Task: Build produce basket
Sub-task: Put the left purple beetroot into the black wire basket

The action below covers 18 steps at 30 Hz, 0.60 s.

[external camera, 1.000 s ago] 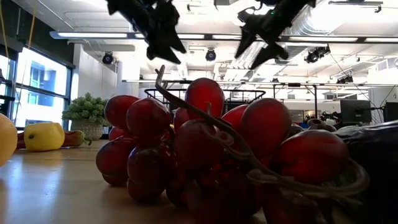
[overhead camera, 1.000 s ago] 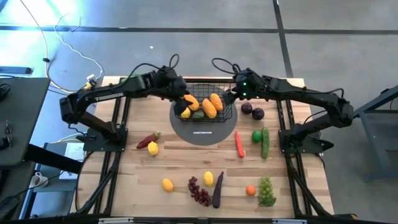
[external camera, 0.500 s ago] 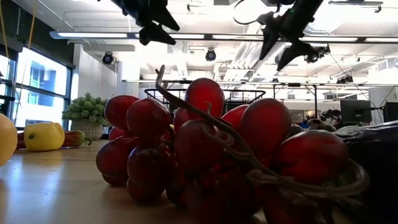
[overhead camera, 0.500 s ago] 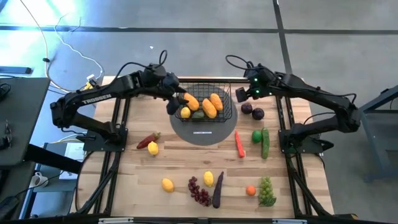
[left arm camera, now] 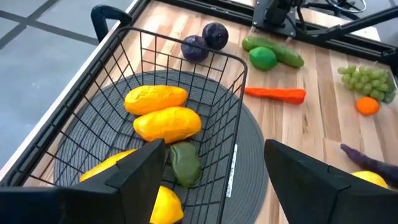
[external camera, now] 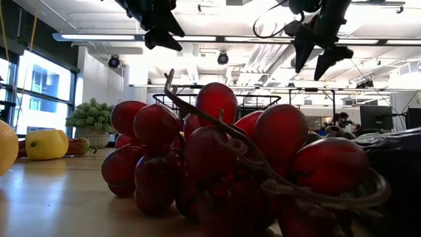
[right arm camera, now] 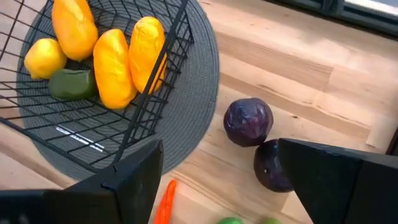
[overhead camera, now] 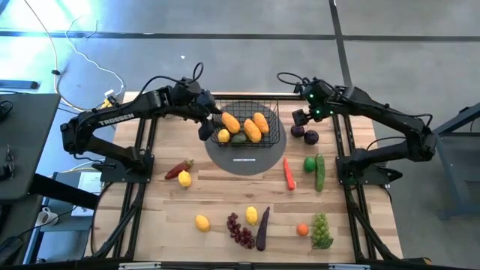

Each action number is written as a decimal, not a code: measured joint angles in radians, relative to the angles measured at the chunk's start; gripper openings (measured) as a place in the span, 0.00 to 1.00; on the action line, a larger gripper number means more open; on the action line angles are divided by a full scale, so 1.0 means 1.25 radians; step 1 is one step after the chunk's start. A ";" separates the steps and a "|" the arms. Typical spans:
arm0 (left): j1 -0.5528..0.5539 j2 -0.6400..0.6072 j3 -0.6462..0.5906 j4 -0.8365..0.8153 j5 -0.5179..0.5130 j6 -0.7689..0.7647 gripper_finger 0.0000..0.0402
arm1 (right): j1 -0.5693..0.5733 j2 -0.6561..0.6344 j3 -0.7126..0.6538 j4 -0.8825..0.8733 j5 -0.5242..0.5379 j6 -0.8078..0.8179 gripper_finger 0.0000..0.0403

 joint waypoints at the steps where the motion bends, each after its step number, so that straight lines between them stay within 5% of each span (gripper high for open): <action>1: 0.000 0.000 0.000 -0.002 0.000 0.000 0.65 | 0.000 0.000 0.000 0.000 -0.008 -0.018 0.75; 18: 0.000 0.000 0.000 -0.005 -0.004 0.000 0.65 | 0.013 0.002 0.000 -0.001 -0.053 -0.108 0.76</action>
